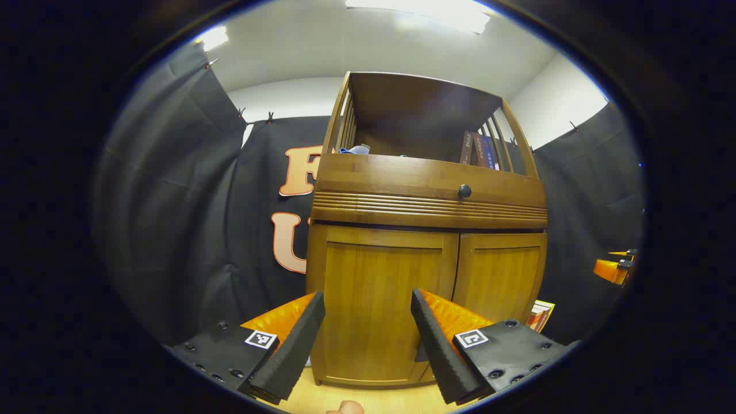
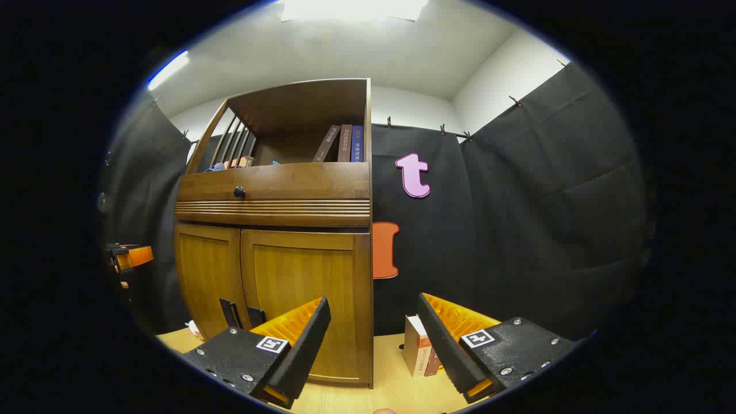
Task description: Open the right door of the double-door shoe cabinet with the right hand, and open the left door with the left hand.
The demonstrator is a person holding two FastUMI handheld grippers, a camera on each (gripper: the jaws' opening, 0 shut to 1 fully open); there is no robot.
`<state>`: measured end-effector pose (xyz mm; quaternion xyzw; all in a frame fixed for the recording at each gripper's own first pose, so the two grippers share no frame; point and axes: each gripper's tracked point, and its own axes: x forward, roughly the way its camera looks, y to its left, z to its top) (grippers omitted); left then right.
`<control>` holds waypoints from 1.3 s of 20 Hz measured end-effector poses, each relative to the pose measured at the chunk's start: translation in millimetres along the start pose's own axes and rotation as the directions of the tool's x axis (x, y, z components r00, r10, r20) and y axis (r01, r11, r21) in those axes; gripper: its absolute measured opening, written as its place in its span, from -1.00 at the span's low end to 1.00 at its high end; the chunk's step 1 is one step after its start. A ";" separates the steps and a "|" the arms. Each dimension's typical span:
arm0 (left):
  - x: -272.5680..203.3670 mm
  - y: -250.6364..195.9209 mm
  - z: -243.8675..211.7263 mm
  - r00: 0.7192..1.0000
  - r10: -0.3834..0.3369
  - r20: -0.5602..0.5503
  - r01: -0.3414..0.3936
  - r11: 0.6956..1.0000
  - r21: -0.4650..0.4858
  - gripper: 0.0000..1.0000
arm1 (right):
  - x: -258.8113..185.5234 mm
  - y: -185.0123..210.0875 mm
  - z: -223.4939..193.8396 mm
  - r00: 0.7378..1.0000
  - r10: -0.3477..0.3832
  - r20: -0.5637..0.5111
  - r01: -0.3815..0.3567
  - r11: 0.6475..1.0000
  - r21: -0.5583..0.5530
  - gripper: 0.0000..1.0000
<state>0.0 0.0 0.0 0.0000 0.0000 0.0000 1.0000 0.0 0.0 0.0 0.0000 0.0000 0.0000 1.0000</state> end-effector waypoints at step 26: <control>-18.8 1.3 6.0 1.000 -0.029 -0.001 0.029 1.000 -0.004 0.97 | -9.8 10.0 -2.9 1.000 0.003 -0.006 -0.003 1.000 -0.008 1.00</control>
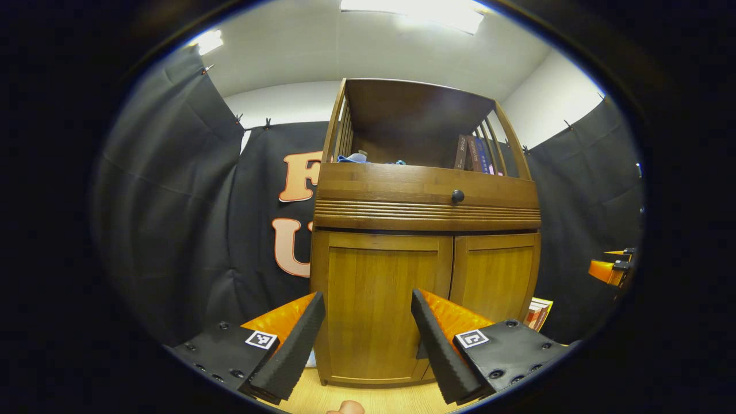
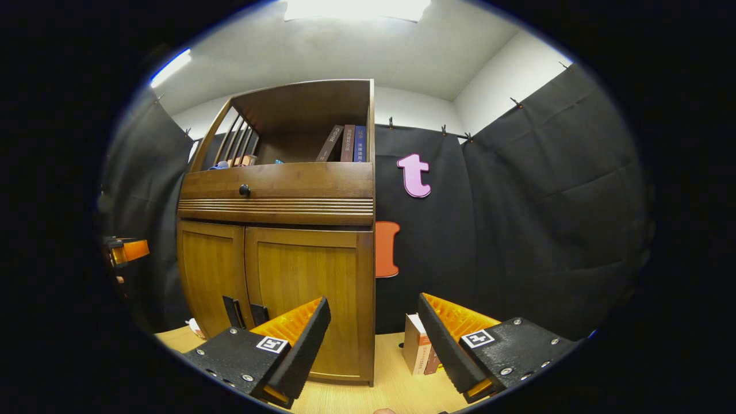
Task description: Open the right door of the double-door shoe cabinet with the right hand, and open the left door with the left hand.
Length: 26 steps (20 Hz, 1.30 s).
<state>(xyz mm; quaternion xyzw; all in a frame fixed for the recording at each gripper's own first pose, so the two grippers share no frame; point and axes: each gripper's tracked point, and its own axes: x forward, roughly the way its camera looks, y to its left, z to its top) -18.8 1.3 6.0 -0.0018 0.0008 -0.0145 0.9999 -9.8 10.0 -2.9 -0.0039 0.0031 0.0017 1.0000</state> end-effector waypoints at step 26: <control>-11.2 -4.8 -36.6 0.999 -0.011 -0.051 0.013 0.999 0.032 0.97 | 34.9 133.3 -152.0 0.969 0.182 -0.167 -0.174 0.983 0.062 0.88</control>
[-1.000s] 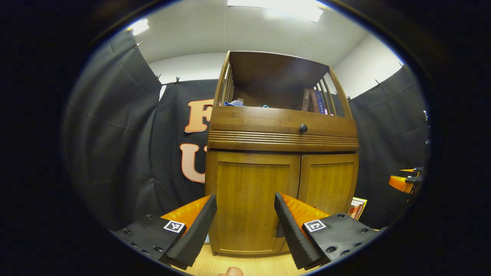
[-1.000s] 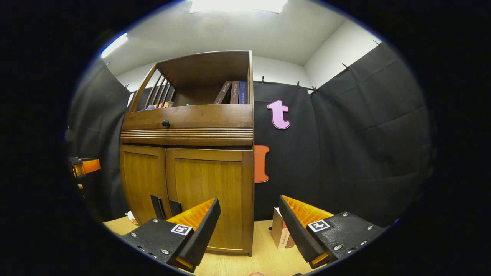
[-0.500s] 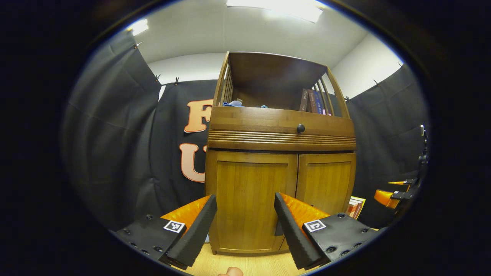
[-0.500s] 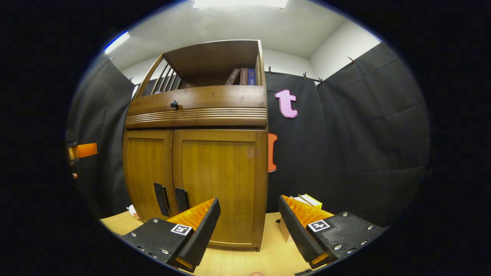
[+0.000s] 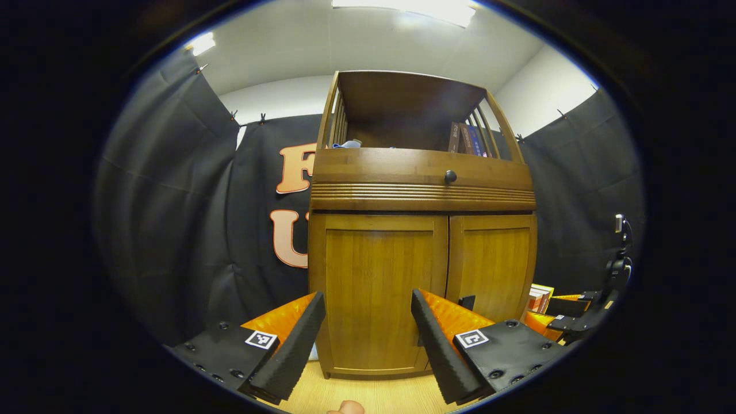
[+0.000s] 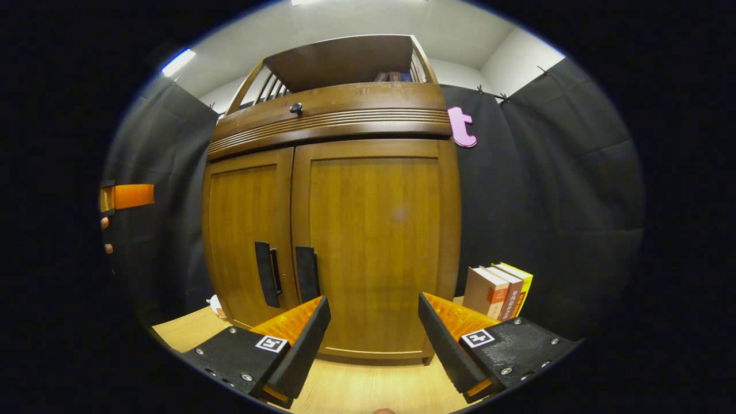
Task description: Open the right door of the double-door shoe cabinet with the right hand, and open the left door with the left hand.
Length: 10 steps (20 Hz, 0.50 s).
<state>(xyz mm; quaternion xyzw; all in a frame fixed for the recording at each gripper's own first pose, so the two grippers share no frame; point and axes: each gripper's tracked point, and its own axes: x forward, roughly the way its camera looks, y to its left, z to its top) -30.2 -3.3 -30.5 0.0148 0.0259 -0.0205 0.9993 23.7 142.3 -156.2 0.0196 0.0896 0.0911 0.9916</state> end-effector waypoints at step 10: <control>9.7 35.0 -44.2 0.997 0.049 -0.057 -0.050 0.999 -0.004 0.94 | 60.1 77.2 -21.0 0.998 0.061 -0.003 -0.061 0.998 -0.017 0.87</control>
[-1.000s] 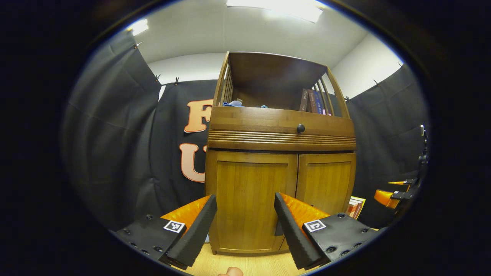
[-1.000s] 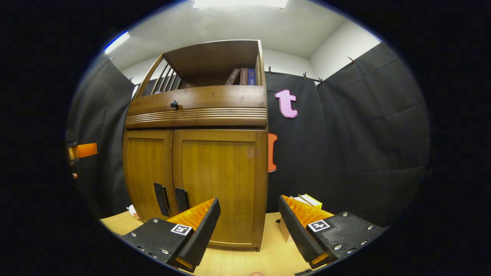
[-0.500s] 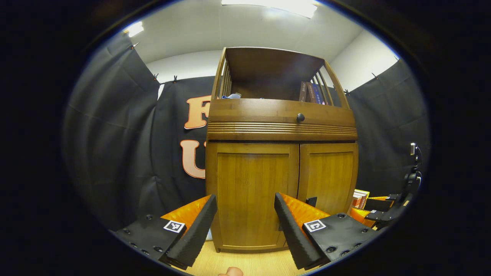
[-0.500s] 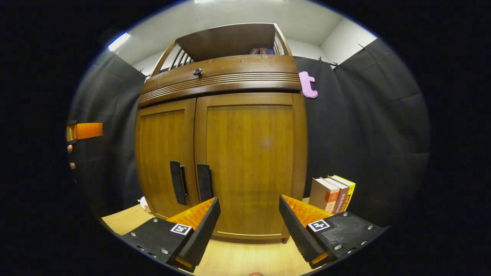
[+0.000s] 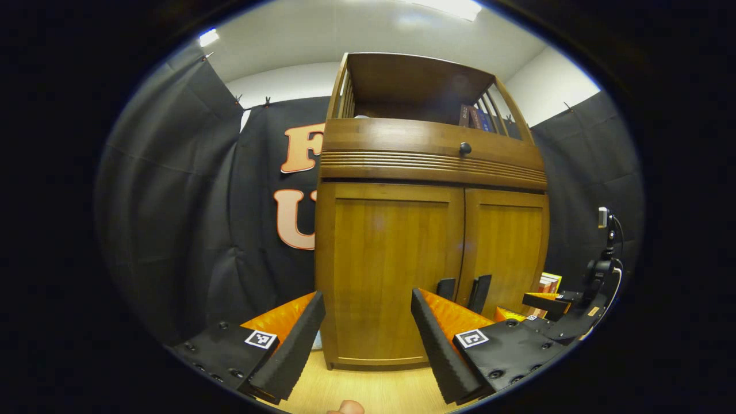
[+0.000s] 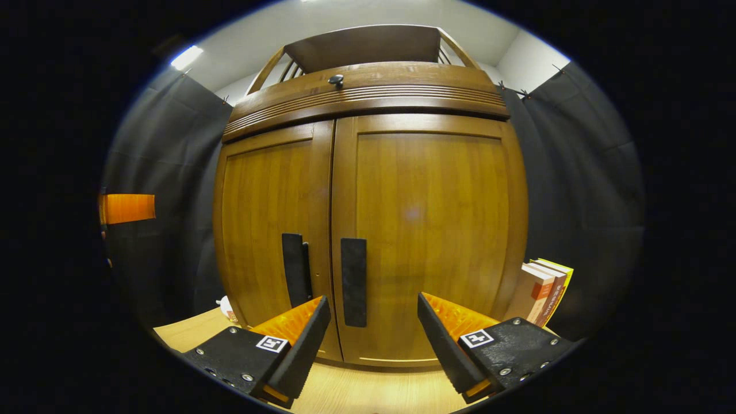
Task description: Open the right door of the double-door shoe cabinet with the right hand, and open the left door with the left hand.
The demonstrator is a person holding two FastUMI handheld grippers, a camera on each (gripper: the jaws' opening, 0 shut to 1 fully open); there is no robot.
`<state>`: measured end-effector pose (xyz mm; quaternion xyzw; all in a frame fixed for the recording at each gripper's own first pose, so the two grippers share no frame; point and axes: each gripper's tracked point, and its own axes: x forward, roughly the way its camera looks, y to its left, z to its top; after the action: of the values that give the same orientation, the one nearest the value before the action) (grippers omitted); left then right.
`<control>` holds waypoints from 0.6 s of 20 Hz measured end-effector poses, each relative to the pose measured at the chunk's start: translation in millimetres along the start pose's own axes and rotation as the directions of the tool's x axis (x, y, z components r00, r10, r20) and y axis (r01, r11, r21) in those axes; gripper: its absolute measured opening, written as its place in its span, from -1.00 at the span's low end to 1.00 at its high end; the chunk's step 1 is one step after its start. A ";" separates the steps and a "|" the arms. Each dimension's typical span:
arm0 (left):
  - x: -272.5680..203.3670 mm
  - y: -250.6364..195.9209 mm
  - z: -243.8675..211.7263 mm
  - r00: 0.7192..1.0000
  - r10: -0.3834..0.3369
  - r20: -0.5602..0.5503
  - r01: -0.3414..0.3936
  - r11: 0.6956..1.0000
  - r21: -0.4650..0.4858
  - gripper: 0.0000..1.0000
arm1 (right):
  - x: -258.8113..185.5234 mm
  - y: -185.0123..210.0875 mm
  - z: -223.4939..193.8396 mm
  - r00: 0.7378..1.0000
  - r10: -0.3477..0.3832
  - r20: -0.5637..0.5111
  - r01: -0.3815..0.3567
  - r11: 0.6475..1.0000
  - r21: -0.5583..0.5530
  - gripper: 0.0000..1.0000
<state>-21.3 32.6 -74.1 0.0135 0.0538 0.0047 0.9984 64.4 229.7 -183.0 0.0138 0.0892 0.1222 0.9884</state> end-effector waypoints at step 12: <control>-1.6 55.6 -10.5 0.996 0.081 0.025 -0.081 0.997 0.006 0.94 | 77.8 8.7 -19.7 0.998 -0.051 -0.046 0.054 0.996 0.069 0.26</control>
<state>-24.4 88.4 -82.8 0.0193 0.0410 0.0450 0.9980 133.0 257.2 -215.5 0.0436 0.1158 0.0933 0.9879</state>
